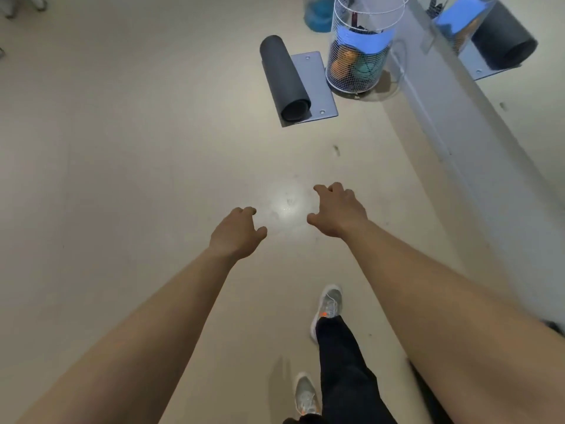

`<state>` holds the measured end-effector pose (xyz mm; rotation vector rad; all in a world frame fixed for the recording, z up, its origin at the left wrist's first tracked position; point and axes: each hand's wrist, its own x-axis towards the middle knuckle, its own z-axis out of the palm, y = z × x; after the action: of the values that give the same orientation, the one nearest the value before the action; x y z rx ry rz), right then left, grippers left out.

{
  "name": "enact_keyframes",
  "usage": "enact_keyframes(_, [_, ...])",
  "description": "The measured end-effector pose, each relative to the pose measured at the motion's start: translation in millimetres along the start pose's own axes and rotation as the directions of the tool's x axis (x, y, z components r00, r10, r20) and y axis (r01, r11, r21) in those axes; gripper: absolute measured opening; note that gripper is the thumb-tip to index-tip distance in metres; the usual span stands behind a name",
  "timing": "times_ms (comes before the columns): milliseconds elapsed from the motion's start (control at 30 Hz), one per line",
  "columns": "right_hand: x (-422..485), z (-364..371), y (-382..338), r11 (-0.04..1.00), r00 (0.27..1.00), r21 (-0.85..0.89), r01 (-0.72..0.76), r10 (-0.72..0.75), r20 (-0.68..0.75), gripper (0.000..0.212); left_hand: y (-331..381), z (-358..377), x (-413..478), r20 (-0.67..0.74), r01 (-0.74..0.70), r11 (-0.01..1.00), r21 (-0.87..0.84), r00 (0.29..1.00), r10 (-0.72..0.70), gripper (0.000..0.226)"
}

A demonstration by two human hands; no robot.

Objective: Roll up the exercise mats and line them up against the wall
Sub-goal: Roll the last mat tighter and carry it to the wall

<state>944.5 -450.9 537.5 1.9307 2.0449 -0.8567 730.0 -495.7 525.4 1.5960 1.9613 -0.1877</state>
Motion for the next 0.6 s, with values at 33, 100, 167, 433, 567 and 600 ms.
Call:
enact_keyframes(33, [23,-9,-6,1.0,1.0,-0.006,0.004,-0.004,0.001,0.066,-5,-14,20,-0.004,0.018,1.0,-0.007,1.0,-0.018,0.06])
enact_keyframes(100, [70,-27,-17,1.0,1.0,-0.004,-0.003,0.003,0.013,0.068,-11,-40,61,-0.001,0.051,0.999,-0.02,0.999,-0.051,0.06])
enact_keyframes(167, [120,-49,-27,1.0,0.999,0.014,-0.017,0.016,0.031,0.07,-15,-65,105,0.007,0.078,0.996,-0.041,0.997,-0.078,0.06])
enact_keyframes(433, [316,-127,-90,0.998,0.994,-0.015,-0.064,0.065,0.089,0.067,-34,-154,279,0.101,0.097,0.993,-0.067,0.991,-0.09,0.06])
enact_keyframes(567, [426,-157,-148,0.997,0.992,0.021,-0.08,0.077,0.097,0.068,-52,-209,397,0.13,0.019,0.999,-0.043,0.991,-0.013,0.061])
enact_keyframes(600, [455,-165,-162,0.995,0.991,0.037,-0.095,0.091,0.099,0.068,-56,-227,430,0.134,-0.001,0.999,-0.035,0.991,0.006,0.061])
